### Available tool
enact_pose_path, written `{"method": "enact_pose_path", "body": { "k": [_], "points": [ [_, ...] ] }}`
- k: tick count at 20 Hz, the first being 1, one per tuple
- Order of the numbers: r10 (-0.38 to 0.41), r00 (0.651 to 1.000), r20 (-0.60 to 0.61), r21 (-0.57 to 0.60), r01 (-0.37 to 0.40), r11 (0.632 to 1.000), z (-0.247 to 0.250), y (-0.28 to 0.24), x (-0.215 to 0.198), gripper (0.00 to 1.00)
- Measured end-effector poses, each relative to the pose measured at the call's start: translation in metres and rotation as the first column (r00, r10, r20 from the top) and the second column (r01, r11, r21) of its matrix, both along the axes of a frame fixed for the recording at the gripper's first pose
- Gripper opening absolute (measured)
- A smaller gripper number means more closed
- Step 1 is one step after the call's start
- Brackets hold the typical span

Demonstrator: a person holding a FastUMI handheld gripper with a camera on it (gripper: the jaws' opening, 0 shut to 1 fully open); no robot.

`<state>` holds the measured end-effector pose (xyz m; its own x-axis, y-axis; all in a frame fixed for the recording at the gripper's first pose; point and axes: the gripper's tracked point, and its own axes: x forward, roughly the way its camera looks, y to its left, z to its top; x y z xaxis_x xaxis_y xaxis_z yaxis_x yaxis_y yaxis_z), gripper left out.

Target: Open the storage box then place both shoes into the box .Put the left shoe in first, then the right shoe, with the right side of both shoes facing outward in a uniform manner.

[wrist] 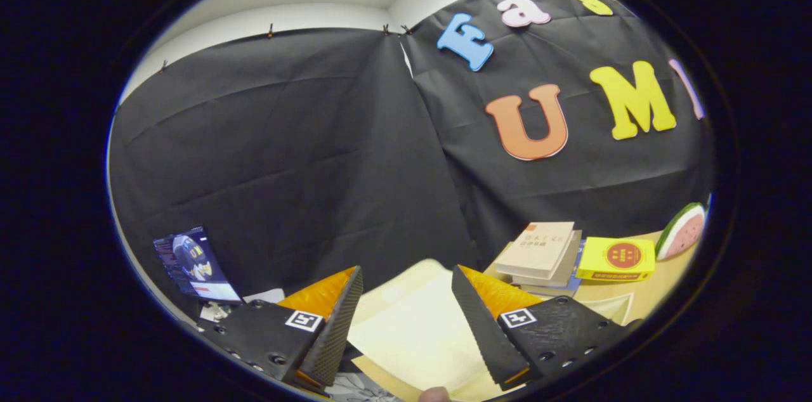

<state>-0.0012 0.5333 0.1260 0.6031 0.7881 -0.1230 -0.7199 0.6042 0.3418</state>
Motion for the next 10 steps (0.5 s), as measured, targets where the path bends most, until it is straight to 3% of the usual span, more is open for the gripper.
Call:
{"method": "enact_pose_path", "body": {
  "k": [10],
  "points": [
    [-0.186,0.964,0.19,-0.031,0.196,0.98,-0.002,-0.106,0.009,0.95]
  ]
}}
